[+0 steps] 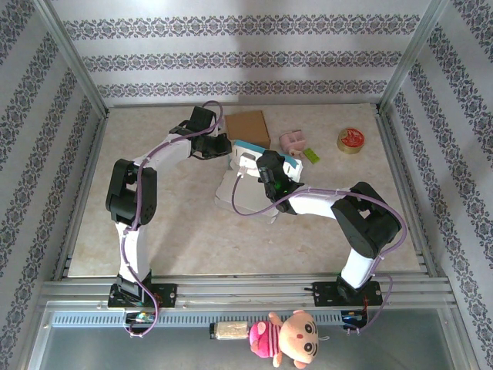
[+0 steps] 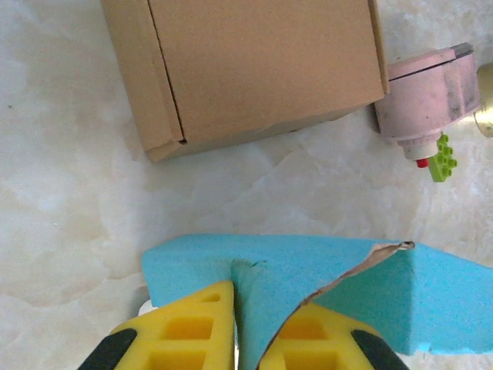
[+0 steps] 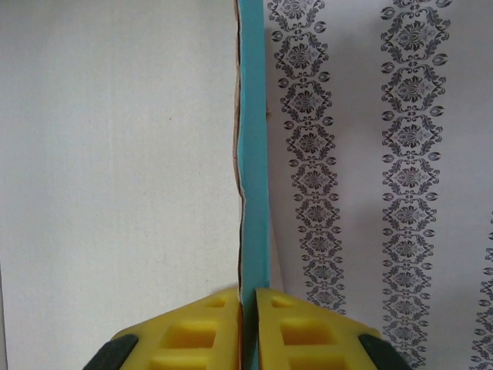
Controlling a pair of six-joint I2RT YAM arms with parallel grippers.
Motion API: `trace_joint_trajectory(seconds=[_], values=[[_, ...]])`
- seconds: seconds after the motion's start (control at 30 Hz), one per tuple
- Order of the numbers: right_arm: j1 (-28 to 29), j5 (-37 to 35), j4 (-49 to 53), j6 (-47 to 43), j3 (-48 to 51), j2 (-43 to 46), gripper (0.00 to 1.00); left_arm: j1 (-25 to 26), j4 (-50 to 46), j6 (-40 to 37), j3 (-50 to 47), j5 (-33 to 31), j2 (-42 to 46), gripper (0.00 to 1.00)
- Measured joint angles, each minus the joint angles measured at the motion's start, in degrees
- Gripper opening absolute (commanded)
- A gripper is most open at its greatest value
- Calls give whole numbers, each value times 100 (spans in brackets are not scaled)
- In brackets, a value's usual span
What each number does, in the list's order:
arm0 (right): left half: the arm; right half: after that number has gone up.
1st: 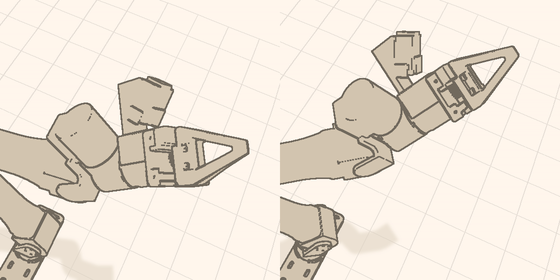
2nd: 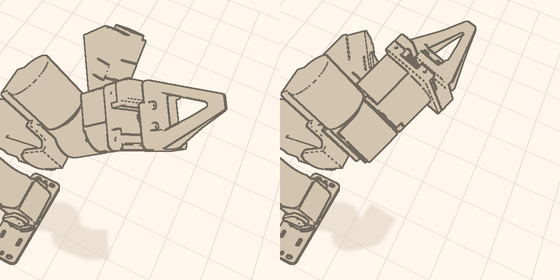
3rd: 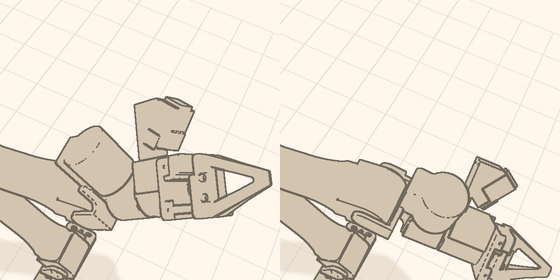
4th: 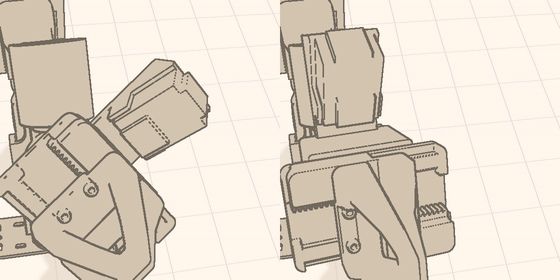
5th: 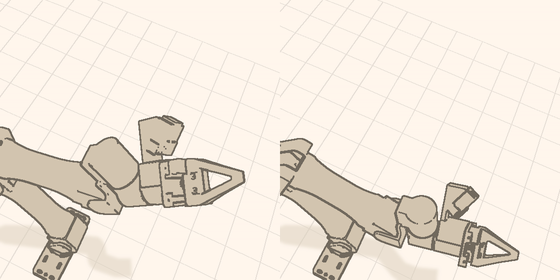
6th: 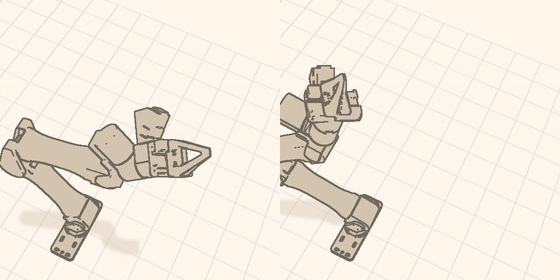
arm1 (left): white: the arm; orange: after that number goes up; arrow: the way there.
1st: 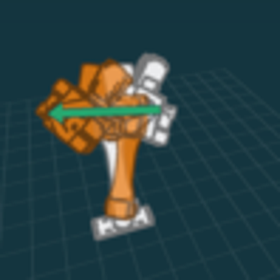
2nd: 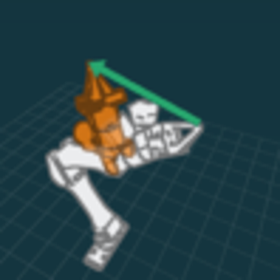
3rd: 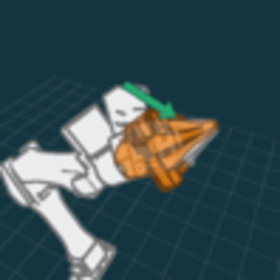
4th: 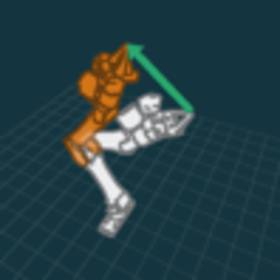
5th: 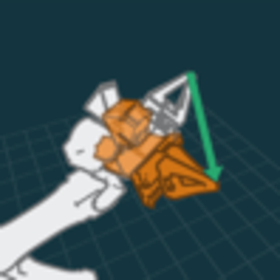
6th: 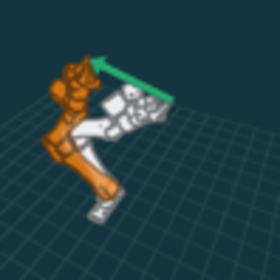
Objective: Fold the paper box
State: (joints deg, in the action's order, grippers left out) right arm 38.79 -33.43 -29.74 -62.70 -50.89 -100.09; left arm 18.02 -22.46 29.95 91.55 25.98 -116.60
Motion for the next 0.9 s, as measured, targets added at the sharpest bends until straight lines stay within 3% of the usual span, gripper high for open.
trace_joint_trajectory(seconds=[0.4,0.53,0.9], values=[[85,-74,20,66,0,-2,14,98,1502,1029,-1528,570,664,16],[85,-96,20,90,7,-2,14,186,1958,1252,-1764,710,673,22],[426,-192,-590,70,452,44,14,304,2295,1176,-2490,758,944,38]])
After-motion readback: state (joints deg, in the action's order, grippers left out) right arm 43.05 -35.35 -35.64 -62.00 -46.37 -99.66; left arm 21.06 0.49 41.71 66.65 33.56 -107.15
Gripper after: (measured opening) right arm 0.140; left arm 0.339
